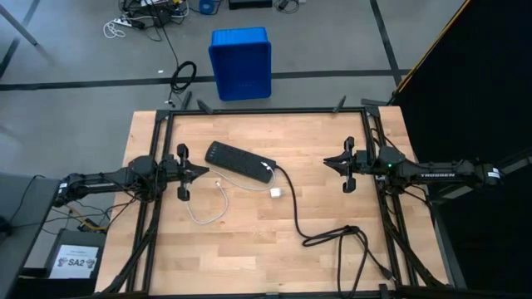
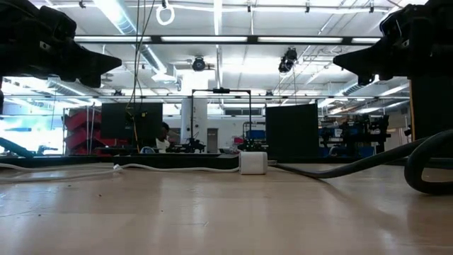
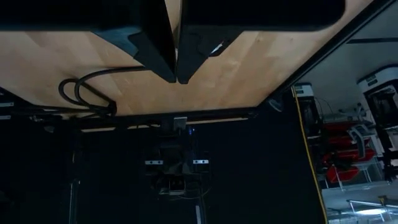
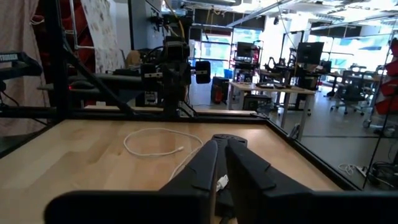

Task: Insert USB
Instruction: Return to Home Position

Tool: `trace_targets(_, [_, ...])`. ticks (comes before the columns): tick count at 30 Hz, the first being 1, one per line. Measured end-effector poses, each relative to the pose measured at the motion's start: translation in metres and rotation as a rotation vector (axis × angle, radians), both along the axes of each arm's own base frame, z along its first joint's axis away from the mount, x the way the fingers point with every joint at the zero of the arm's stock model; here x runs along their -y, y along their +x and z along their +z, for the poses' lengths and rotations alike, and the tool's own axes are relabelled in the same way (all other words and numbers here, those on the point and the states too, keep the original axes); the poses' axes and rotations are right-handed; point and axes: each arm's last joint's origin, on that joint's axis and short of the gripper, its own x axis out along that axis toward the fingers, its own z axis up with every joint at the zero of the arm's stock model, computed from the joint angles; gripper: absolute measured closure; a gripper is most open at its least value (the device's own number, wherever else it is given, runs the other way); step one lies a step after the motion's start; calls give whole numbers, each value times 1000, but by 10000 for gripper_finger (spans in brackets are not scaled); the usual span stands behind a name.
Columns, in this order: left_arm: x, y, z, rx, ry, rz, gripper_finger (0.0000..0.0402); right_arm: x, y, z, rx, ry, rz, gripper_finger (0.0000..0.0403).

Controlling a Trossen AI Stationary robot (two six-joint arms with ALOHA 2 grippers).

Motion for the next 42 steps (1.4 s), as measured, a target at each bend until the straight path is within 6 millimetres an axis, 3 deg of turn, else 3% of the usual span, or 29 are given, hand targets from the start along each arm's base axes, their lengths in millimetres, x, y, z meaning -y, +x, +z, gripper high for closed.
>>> trace_targets(42, [0, 0, 0, -1, -1, -1, 401, 0, 0, 0, 0, 0, 0, 394])
